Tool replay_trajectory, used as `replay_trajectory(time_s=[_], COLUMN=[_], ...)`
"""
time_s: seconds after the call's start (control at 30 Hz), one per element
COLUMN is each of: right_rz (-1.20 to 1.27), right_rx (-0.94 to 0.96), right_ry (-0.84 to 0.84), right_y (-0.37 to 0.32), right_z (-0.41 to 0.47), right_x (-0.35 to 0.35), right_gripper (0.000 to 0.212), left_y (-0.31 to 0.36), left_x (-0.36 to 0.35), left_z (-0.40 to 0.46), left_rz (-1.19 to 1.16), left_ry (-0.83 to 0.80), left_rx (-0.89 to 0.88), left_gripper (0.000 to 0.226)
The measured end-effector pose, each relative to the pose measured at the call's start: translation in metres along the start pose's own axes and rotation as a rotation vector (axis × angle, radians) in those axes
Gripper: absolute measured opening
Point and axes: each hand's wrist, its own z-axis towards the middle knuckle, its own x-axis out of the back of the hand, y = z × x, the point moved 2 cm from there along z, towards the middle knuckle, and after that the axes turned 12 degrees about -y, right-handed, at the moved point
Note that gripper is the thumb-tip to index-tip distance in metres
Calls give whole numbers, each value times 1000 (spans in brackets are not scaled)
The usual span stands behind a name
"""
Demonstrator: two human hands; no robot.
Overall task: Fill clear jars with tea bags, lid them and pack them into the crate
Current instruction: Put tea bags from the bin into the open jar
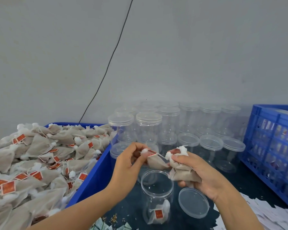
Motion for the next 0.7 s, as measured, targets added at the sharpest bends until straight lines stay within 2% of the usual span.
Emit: replay_trajectory(time_s=[0.13, 0.3, 0.47, 0.57, 0.7], right_rz=[-37, -64, -45, -47, -47], right_rx=[38, 100, 112, 103, 81], right_ry=[80, 108, 72, 51, -2], right_y=[-4, -8, -6, -4, -1], right_z=[-2, -6, -5, -3, -1], right_x=[9, 15, 12, 8, 1], right_gripper=[45, 45, 47, 48, 42], left_y=[-7, -3, -11, -8, 0], left_x=[-1, 3, 0, -3, -2], left_z=[0, 5, -4, -5, -8], left_rz=[42, 96, 492, 686, 511], left_ry=[-170, -283, -543, -465, -242], left_rx=[90, 65, 56, -18, -52], left_gripper=[11, 13, 16, 22, 25])
